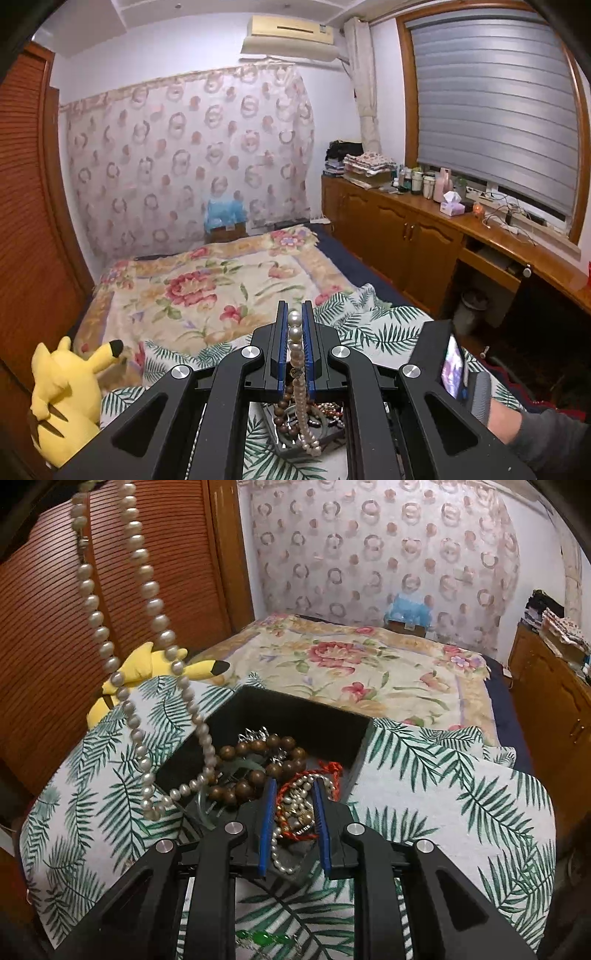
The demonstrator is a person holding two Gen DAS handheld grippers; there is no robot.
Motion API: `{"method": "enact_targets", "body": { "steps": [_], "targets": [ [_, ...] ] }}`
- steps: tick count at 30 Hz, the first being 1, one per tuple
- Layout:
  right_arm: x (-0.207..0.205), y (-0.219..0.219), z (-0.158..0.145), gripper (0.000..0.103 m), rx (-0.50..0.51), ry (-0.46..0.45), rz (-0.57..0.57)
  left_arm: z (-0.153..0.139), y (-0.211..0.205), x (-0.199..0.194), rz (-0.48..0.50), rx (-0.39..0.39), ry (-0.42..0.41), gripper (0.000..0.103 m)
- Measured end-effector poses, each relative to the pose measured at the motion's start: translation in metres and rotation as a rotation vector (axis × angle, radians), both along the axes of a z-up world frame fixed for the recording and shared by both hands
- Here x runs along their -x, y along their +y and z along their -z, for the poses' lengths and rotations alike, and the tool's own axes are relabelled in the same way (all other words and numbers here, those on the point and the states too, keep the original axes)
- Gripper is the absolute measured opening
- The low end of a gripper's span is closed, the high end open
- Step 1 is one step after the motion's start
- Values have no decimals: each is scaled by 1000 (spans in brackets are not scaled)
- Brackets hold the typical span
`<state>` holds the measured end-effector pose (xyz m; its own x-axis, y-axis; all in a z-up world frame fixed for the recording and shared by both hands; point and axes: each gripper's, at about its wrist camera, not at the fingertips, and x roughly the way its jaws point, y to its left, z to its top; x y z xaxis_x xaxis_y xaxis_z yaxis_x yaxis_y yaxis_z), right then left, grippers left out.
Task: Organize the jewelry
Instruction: 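Lower the pearls into the box with the left tool while the right tool drops the ring in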
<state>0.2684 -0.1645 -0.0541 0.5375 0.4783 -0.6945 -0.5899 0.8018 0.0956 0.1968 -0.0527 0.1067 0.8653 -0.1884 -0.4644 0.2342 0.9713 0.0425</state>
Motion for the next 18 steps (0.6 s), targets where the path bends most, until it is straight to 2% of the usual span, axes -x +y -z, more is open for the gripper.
{"method": "enact_targets", "body": {
  "steps": [12, 18],
  "targets": [
    [19, -17, -15, 22, -32, -45, 9, 4, -3, -11, -14, -19, -4, 7],
    [32, -22, -21, 22, -46, -63, 8, 26, 0, -23, -24, -32, 42, 7]
  ]
}}
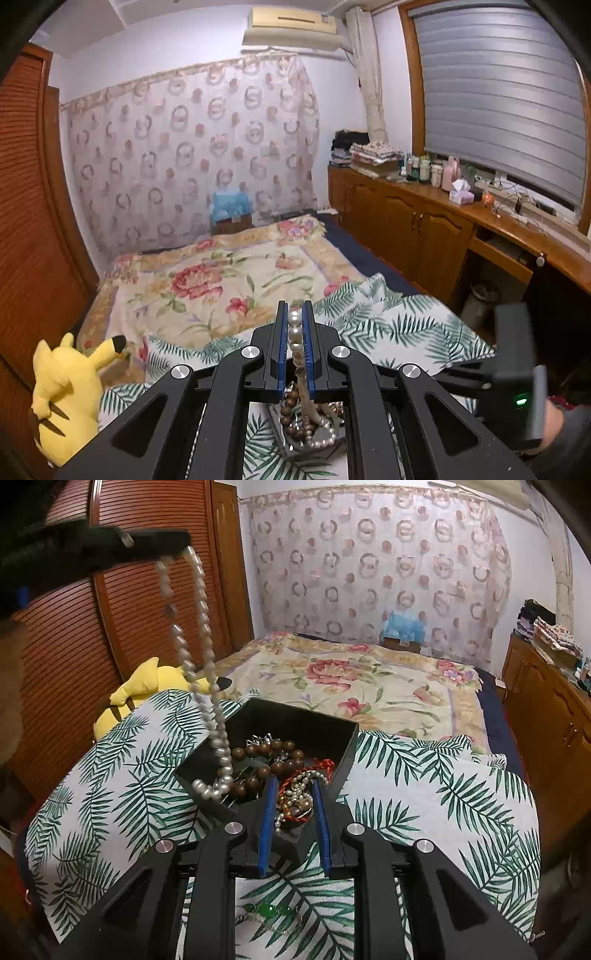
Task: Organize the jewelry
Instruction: 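Lower the pearls into the box with the left tool while the right tool drops the ring in, then withdraw both open tools from the box toward the remaining items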
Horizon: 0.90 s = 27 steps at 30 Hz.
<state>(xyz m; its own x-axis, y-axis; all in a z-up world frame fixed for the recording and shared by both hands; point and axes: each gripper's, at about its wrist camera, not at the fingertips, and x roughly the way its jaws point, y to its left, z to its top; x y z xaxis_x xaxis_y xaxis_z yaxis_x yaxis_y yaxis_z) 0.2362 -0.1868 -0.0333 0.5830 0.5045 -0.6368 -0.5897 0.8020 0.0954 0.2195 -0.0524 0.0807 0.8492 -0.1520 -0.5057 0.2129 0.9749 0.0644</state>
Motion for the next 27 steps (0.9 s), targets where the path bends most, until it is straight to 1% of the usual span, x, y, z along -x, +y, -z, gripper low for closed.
{"method": "enact_targets", "body": {
  "steps": [4, 5, 6, 8, 10, 11, 12, 15, 17, 19, 21, 27],
  "targets": [
    [10, -3, 0, 22, 4, -11, -2, 21, 4, -4, 1, -5, 52, 7],
    [12, -4, 0, 22, 3, -12, -2, 28, 6, -3, 1, -5, 66, 12],
    [16, -6, 0, 22, 1, -14, -2, 32, 7, -1, 2, -3, 74, 21],
    [20, -8, 1, 22, 1, -17, -1, 44, 11, 5, 6, 1, 90, 35],
    [28, -12, 1, 22, -1, -21, -4, 55, 13, 14, 4, -9, 96, 39],
    [30, -14, 2, 22, -1, -20, -4, 59, 14, 18, 2, -11, 100, 46],
    [33, -15, 3, 22, 0, -19, -3, 65, 17, 23, 1, -7, 106, 55],
    [40, -18, 9, 22, 15, -14, -7, 82, 23, 37, 2, 4, 129, 64],
    [45, -20, 16, 22, 35, -10, -8, 93, 26, 44, -12, -10, 140, 70],
    [47, -20, 23, 22, 50, -1, -11, 104, 26, 53, -4, -20, 153, 71],
    [48, -20, 32, 22, 71, 12, -12, 115, 28, 60, 7, -21, 179, 76],
    [42, -22, 59, 22, 107, 84, -12, 140, 35, 78, 11, 1, 231, 77]
  ]
}}
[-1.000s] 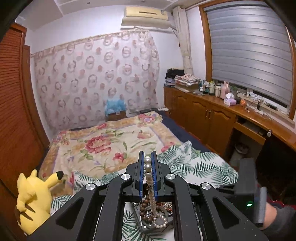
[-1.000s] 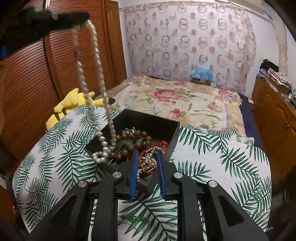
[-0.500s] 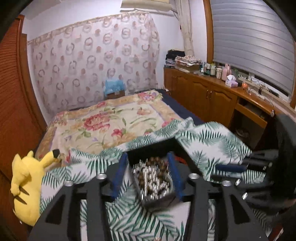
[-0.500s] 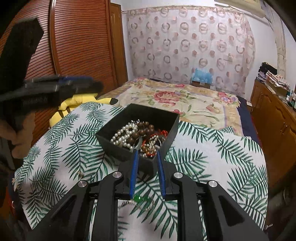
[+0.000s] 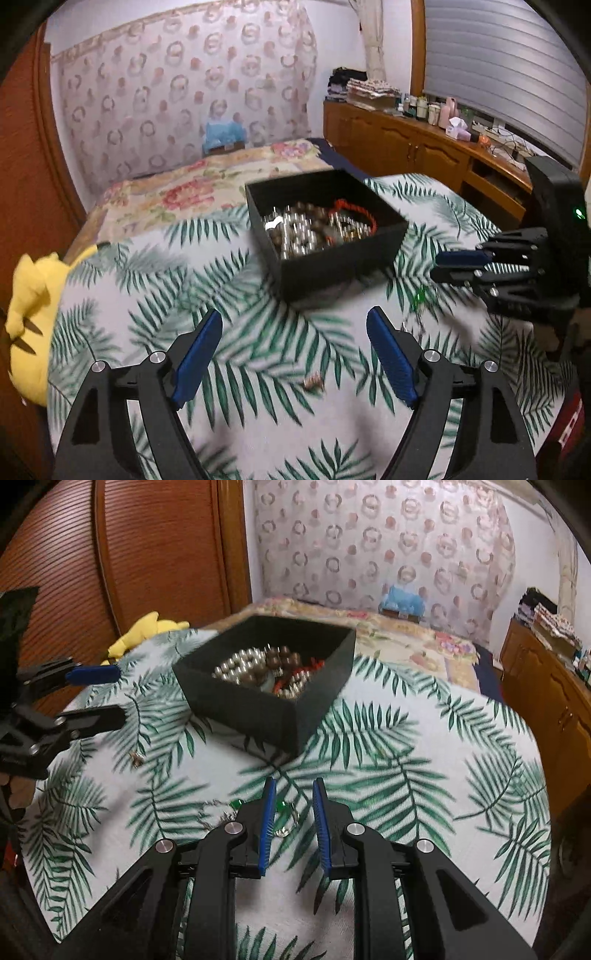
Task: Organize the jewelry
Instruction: 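Withdraw both open tools from the box toward the remaining items, then grasp the small brown charm with the left tool while the right tool grasps the green pendant chain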
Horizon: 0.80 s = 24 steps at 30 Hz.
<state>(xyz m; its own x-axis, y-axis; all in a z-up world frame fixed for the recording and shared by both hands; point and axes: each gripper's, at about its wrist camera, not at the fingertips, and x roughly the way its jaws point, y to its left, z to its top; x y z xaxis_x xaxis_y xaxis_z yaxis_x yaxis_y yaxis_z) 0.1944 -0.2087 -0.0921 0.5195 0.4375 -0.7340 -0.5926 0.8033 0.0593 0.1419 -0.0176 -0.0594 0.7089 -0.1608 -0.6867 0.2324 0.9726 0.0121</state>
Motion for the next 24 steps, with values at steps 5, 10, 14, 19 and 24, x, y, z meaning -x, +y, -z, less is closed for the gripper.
{"method": "enact_targets", "body": {
  "steps": [5, 10, 14, 19, 24],
  "targets": [
    [0, -2, 11, 22, 28, 29, 1, 14, 3, 6, -13, -2, 28, 78],
    [-1, -4, 14, 22, 27, 44, 4, 25, 8, 4, -30, -6, 59, 79],
    [-1, -4, 13, 22, 40, 41, 0, 31, 13, 4, -36, 7, 81, 80],
    [2, -3, 13, 23, 49, 40, -12, 37, 12, 6, -27, 5, 100, 80],
    [1, 2, 14, 23, 59, 38, -24, 40, 9, 6, -17, 5, 111, 80]
  ]
}}
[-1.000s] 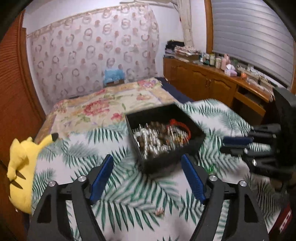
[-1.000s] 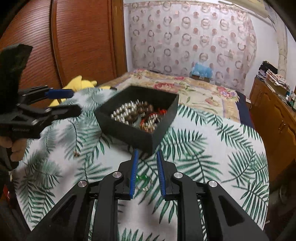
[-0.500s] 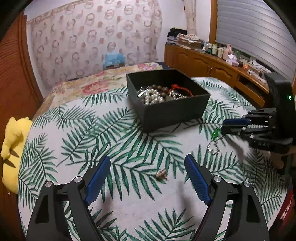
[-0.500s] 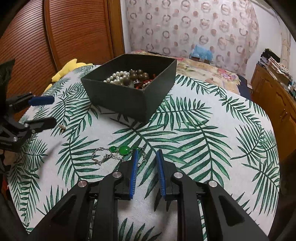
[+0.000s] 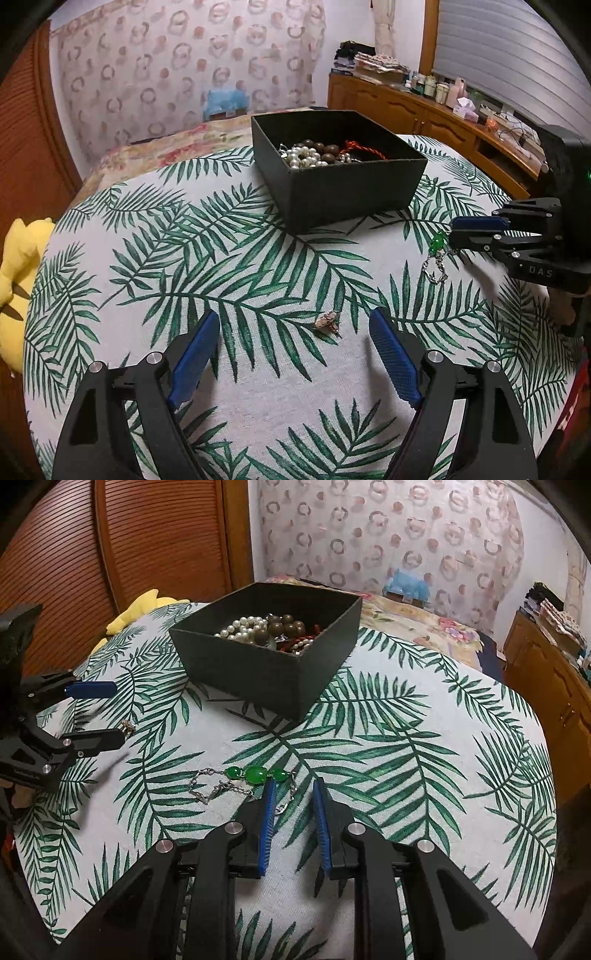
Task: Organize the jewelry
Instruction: 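Grasp the small brown charm with the left tool while the right tool grasps the green pendant chain, then carry both items over the box and open both tools to drop them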
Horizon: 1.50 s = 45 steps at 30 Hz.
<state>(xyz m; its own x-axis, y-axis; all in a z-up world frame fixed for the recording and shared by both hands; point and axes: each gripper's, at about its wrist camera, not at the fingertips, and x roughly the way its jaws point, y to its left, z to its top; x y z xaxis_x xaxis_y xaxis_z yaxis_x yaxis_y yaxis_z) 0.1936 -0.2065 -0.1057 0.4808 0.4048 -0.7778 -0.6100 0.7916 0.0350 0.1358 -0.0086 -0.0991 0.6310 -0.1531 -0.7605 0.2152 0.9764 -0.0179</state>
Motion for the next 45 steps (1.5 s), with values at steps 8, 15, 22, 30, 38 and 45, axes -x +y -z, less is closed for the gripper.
{"method": "enact_targets", "body": {
  "steps": [8, 15, 22, 30, 38, 45],
  "targets": [
    [2, 9, -1, 2, 23, -13, -21, 3, -4, 1, 15, -3, 5, 80],
    [6, 4, -11, 2, 0, -57, 7, 0, -8, 5, 43, 12, -3, 53],
    [10, 2, -33, 2, -23, -101, 4, 2, -12, 7, 65, 21, -4, 15],
    [15, 4, -55, 2, -49, -141, -4, -3, -8, 7, 56, 47, -26, 5],
    [9, 14, -90, 2, -65, -204, -8, -19, -3, 9, 39, 71, -68, 5],
    [-10, 30, -113, 2, -70, -238, -3, -39, -1, 10, 35, 78, -115, 5]
  ]
}}
